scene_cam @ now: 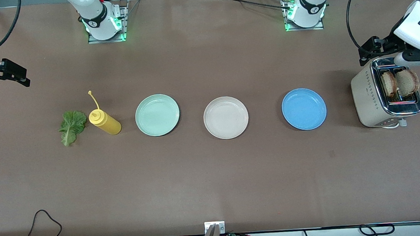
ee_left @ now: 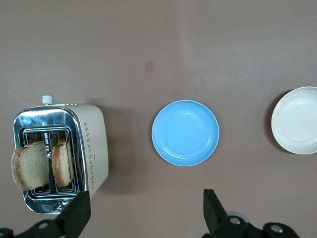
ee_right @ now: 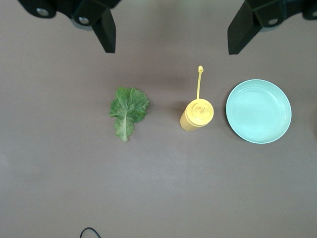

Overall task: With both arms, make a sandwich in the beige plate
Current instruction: 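Move the left gripper over the toaster toward the toast slices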

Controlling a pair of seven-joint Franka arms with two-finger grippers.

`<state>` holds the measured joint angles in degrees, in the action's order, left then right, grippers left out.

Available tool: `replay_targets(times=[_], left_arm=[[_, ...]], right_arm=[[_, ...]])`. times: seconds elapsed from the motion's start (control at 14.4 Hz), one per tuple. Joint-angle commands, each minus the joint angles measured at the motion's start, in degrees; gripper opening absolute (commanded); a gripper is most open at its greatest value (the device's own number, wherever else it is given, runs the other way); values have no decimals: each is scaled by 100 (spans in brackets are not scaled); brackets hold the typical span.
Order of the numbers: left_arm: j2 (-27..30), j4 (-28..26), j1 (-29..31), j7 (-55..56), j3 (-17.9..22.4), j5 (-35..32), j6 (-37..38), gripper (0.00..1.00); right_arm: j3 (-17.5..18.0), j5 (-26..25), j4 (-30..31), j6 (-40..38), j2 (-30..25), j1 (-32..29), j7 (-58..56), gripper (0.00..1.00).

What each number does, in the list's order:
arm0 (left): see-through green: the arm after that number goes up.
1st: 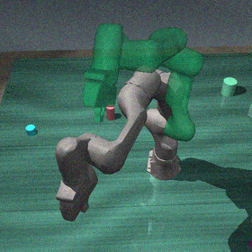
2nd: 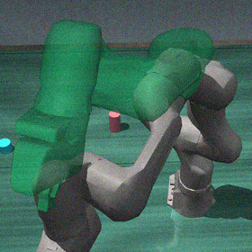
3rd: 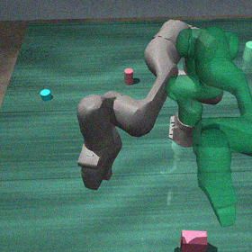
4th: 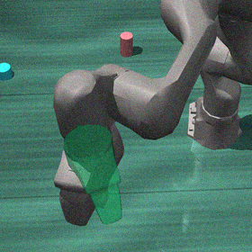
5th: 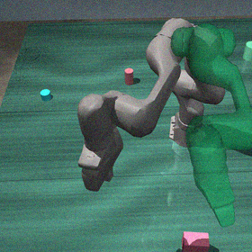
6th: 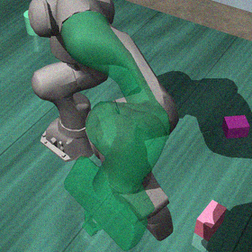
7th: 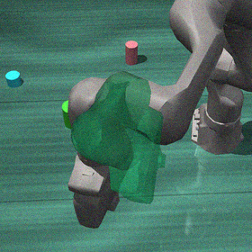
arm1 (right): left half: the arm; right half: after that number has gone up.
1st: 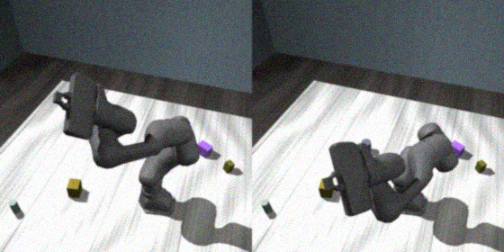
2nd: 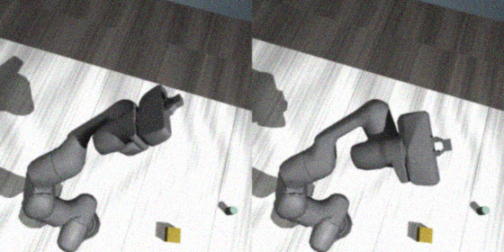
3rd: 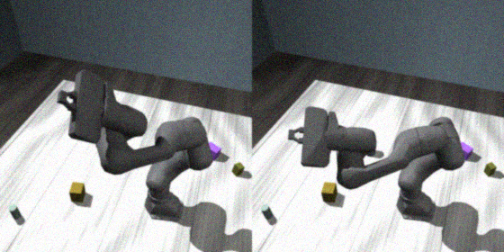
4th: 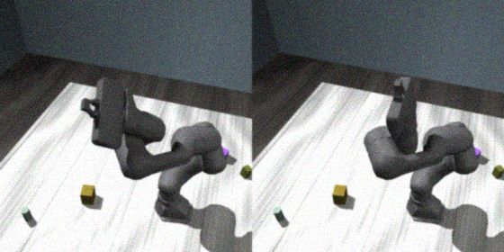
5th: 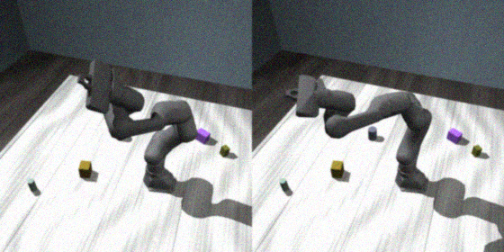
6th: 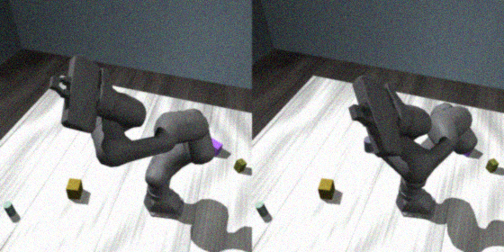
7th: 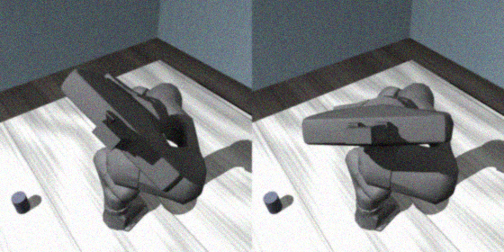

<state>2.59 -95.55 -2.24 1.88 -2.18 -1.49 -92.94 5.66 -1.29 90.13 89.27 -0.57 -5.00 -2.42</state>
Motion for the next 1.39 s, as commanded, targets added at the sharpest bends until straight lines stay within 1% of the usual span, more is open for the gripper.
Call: replay_targets(times=[0.0,0.49,0.7,0.9,1.32], left_arm=[[-92,204,-4,-118,51,114,153,100],[-92,204,4,-109,51,114,170,100],[-101,186,5,-40,60,114,293,100],[-277,195,22,-13,86,105,451,100],[-488,212,31,-74,121,35,478,100]], right_arm=[[5,94,-110,-24,40,-36,-30,100],[5,94,-119,-24,31,-36,-39,100],[-4,94,-145,-24,31,-45,-56,100],[-65,94,-154,-24,31,-45,-74,100],[-83,94,-189,-24,31,-45,-74,100]])
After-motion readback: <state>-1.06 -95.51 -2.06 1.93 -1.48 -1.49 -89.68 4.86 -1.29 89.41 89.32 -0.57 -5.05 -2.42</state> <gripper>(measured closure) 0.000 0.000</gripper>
